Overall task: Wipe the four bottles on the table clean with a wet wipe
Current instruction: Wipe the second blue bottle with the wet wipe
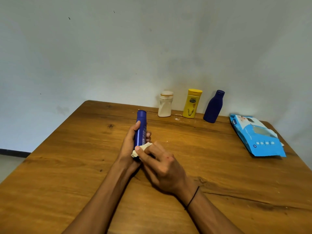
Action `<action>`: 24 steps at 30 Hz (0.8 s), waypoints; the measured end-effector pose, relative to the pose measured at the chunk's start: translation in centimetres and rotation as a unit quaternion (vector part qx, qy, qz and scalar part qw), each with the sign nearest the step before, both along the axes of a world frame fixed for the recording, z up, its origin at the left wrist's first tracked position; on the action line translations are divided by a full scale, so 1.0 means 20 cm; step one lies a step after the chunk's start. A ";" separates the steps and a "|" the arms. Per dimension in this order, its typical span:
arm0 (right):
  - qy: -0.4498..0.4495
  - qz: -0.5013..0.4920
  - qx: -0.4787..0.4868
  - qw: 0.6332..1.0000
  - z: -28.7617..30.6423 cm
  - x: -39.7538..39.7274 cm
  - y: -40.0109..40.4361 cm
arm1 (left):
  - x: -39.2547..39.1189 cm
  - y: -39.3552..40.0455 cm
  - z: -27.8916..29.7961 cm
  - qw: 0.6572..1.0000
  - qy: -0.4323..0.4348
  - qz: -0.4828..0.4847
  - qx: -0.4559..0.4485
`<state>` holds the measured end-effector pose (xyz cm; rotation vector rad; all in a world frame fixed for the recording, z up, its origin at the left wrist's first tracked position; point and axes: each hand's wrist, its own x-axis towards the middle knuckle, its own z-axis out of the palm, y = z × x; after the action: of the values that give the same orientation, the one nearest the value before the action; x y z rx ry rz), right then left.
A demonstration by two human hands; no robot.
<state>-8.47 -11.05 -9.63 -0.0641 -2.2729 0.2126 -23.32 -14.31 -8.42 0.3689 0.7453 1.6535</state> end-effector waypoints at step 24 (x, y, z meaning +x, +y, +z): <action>0.040 -0.102 -0.063 0.992 0.00 0.02 0.09 | 0.09 0.01 -0.02 0.962 0.243 0.093 -0.088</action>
<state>-7.97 -9.23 -9.61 -0.3459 -2.1546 0.2452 -21.47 -14.04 -8.73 0.6047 1.3190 1.6706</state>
